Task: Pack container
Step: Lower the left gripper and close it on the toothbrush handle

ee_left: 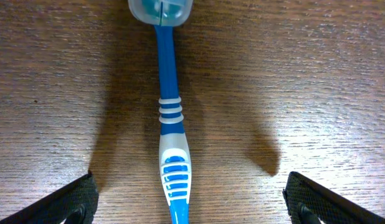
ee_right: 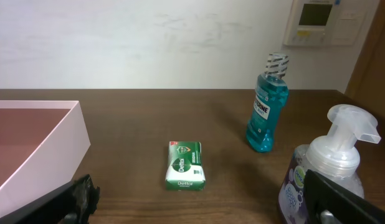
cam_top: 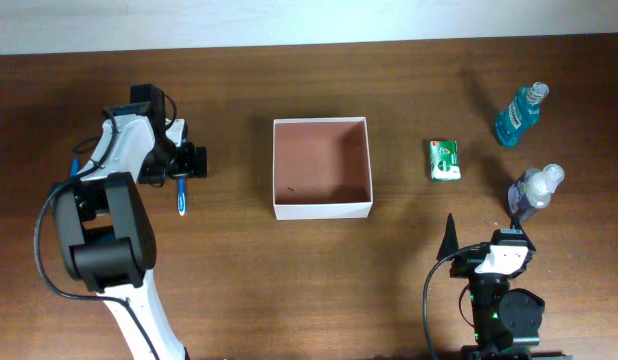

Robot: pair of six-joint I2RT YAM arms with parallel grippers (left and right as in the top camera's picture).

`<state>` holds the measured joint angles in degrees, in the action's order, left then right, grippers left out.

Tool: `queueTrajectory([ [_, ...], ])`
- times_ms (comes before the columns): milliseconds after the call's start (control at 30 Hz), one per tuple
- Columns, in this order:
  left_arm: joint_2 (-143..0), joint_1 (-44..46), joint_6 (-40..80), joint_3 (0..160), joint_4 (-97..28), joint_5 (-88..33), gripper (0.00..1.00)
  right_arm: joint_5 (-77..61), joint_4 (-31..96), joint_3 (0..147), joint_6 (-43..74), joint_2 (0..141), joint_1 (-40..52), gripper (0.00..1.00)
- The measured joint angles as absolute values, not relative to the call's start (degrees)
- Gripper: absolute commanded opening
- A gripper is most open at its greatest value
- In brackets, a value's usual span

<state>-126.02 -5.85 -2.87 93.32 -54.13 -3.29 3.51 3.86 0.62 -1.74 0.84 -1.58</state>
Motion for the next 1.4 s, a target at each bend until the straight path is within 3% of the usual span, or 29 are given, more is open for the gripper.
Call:
queueTrajectory([
  [433, -126.13, -5.74, -3.01, 93.54, -55.55, -2.94, 0.95, 3.51, 3.86, 0.62, -1.76, 0.84, -1.61, 0.98],
  [500, -126.13, -5.74, -2.98, 93.54, -55.77, -2.92, 0.89, 3.51, 3.86, 0.62, -1.72, 0.84, -1.61, 0.98],
  [633, -126.19, -5.76, -2.72, 93.54, -56.66, -2.55, 0.59, 3.51, 3.88, 0.62, -1.76, 0.84, -1.61, 0.98],
  [700, -126.23, -5.85, -2.66, 93.54, -57.08, -2.48, 0.5, 3.51, 3.88, 0.62, -1.74, 0.84, -1.58, 0.98],
  [767, -126.3, -5.91, -2.52, 93.54, -57.21, -2.39, 0.5, 3.51, 3.88, 0.62, -1.72, 0.84, -1.61, 0.98],
  [867, -126.34, -5.91, -2.35, 93.54, -57.28, -2.5, 0.6, 3.51, 3.86, 0.62, -1.72, 0.84, -1.58, 0.98],
  [1400, -126.54, -5.56, 0.38, 93.54, -59.35, 0.64, 0.61, 3.51, 3.86, 0.62, -1.74, 0.84, -1.58, 0.98],
])
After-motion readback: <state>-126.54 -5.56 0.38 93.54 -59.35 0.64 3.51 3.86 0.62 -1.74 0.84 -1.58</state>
